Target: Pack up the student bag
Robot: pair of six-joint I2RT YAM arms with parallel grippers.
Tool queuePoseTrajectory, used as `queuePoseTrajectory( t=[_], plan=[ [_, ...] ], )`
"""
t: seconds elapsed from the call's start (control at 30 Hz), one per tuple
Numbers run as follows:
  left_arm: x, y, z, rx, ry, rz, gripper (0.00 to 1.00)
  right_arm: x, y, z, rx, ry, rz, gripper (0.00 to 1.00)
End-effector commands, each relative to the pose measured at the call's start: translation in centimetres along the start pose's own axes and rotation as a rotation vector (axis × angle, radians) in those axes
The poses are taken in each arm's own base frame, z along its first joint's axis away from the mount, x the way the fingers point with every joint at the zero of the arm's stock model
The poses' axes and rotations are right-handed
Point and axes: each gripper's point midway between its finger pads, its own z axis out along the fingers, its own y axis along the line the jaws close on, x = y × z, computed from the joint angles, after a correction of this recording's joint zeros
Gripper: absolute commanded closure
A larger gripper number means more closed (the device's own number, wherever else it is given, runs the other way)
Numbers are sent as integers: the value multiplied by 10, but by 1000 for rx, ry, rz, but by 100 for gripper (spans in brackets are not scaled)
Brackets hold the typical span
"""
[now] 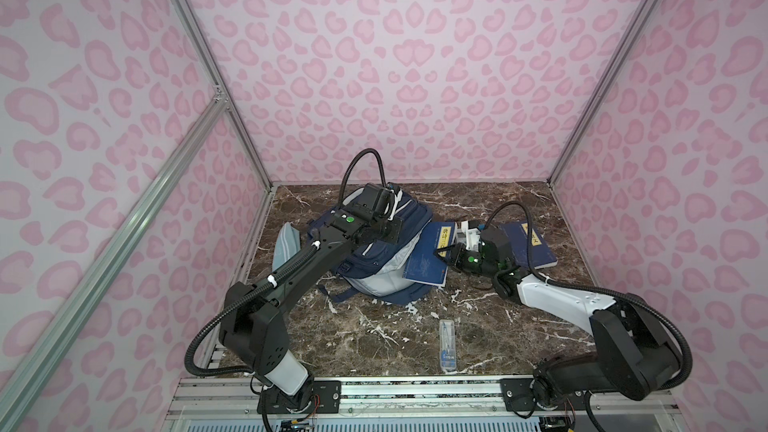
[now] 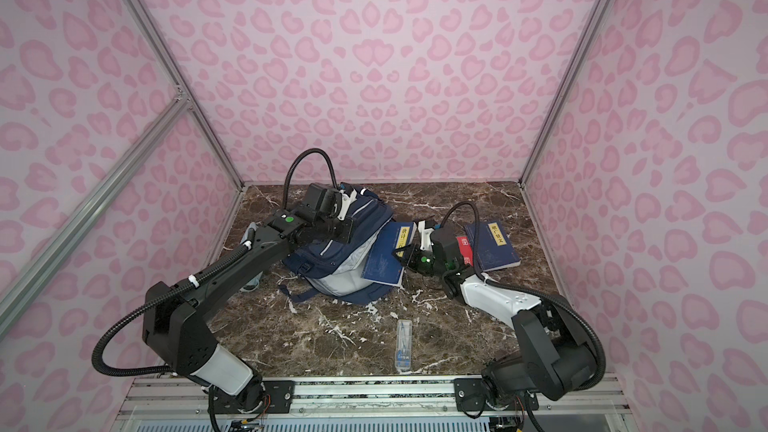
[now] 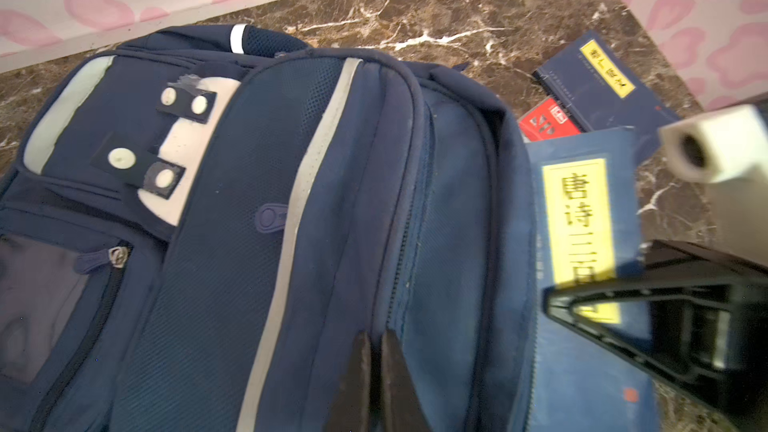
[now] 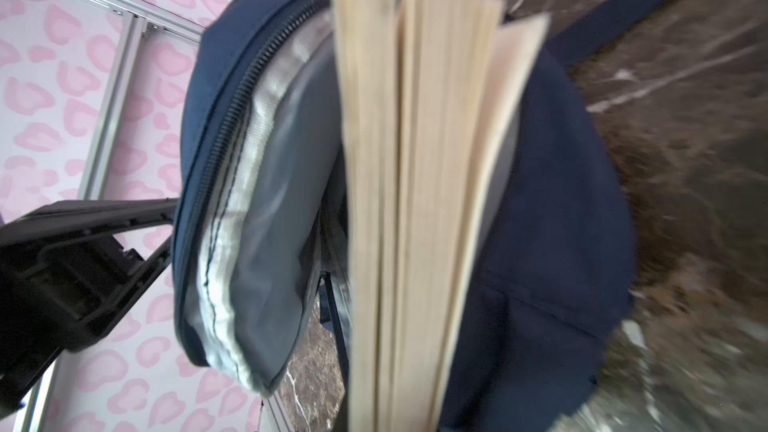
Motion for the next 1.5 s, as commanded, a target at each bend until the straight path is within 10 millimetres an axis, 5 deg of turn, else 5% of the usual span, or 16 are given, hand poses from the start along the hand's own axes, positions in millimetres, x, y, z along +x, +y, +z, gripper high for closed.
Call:
queuePoseTrajectory(
  t=[0.0, 0.3, 0.37, 0.43, 0.53, 0.63, 0.83, 0.97, 1.07, 1.2, 1.3, 1.47],
  plan=[
    [-24, -18, -11, 97, -77, 9, 96, -22, 22, 25, -70, -90, -10, 100],
    [-21, 0, -8, 144, -66, -103, 96, -32, -4, 117, -93, -196, 128, 97],
    [-20, 4, -10, 149, -79, -126, 96, -25, 2, 127, -100, -124, 91, 71],
    [-16, 2, -10, 167, -80, -133, 96, -21, -12, 113, -57, -120, 79, 53],
    [-4, 1, -3, 188, -61, -151, 96, -7, -36, 93, 71, -45, 31, 43],
    [-1, 2, 0, 186, -61, -159, 96, 3, -45, 83, 124, -12, -15, 45],
    [4, -1, 3, 201, -44, -176, 97, -4, -26, 113, 52, 11, -28, 80],
    [8, 3, 2, 183, -48, -187, 97, -2, -8, 123, -10, 32, -36, 80],
    [14, 4, 8, 183, -37, -206, 97, -6, -13, 93, -46, -33, 23, 78],
    [23, 5, 19, 156, -12, -208, 97, 8, -44, 42, 127, 13, -43, 47],
    [32, 5, 29, 125, 19, -197, 97, 10, -56, 1, 302, 49, -204, 42],
    [46, 1, 42, 91, 61, -179, 97, -37, -81, -60, 456, 42, -245, 36]
  ],
)
